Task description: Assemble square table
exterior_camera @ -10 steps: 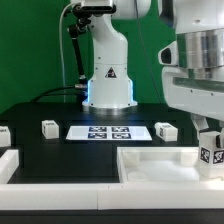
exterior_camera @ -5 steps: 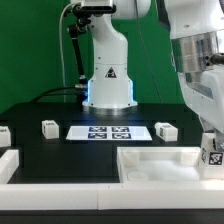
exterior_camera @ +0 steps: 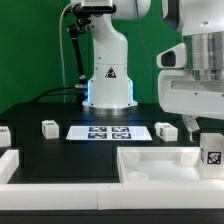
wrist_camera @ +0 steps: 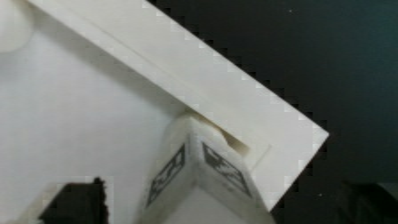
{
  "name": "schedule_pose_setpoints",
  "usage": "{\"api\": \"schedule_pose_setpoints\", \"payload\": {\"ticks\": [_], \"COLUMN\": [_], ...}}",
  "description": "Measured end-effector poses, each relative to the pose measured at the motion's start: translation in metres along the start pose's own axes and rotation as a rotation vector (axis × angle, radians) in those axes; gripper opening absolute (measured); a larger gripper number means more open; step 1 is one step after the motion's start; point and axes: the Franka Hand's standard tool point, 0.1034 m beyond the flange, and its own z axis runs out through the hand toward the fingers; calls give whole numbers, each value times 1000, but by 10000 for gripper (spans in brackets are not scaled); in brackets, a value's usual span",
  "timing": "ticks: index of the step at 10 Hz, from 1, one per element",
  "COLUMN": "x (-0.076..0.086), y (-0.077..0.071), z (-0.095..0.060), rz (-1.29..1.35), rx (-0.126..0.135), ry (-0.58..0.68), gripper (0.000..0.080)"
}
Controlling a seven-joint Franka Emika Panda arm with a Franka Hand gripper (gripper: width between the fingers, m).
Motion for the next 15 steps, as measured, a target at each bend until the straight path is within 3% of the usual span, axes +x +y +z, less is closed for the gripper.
{"api": "schedule_pose_setpoints", "payload": {"ticks": [1, 3, 4, 7, 8, 9, 13, 15], "x": [0, 5, 8, 7, 7, 8, 8, 8], "y": [0, -1, -3, -3, -2, -1, 1, 1], "z": [0, -2, -3, -2, -2, -2, -2, -2], "rz": [-41, -420, -566, -592, -586, -551, -112, 290], "rx": [0, -41, -47, -47, -47, -48, -50, -27], "ry": [0, 44, 54, 51, 51, 52, 46, 5], "gripper": [646, 649, 649, 622, 449, 295, 295, 294]}}
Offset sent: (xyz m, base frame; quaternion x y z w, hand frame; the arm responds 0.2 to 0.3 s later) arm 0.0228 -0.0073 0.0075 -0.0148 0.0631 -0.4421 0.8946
